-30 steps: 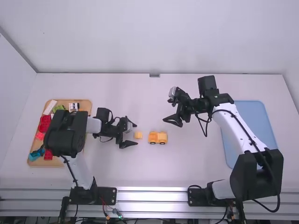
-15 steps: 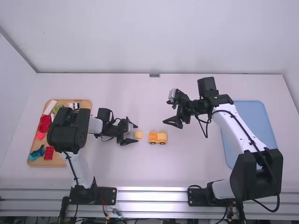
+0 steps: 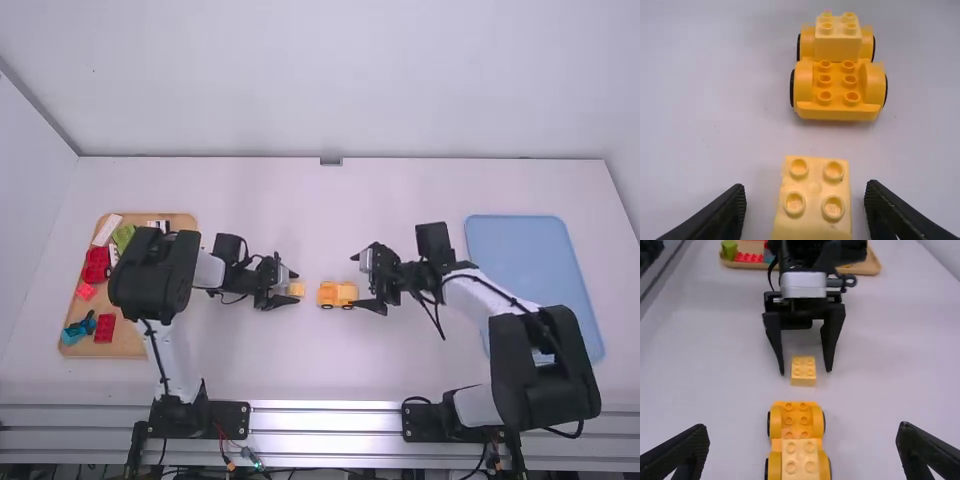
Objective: Assemble lego blocks to make yellow taxi
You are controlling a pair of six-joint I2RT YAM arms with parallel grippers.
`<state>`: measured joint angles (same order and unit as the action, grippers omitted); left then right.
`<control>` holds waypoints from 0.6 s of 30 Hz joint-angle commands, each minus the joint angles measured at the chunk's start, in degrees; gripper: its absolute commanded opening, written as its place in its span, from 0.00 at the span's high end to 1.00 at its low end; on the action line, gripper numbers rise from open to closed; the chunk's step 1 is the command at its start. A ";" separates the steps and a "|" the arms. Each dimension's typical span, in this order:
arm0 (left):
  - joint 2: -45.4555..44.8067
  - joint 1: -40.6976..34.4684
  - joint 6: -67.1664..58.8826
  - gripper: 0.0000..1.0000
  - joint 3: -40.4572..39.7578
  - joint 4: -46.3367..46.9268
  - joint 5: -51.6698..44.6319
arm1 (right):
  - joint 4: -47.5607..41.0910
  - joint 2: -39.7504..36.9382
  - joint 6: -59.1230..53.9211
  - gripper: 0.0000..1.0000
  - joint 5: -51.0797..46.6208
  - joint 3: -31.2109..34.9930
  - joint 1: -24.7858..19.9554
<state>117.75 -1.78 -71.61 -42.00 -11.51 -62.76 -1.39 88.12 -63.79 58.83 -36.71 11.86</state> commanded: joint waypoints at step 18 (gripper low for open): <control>1.29 -0.13 1.18 0.70 -0.48 2.03 1.27 | 18.88 0.92 11.21 0.01 -4.92 11.17 -0.33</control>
<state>118.13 -1.72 -70.50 -42.28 -10.11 -63.75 17.21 88.12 -52.73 52.71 -25.74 11.97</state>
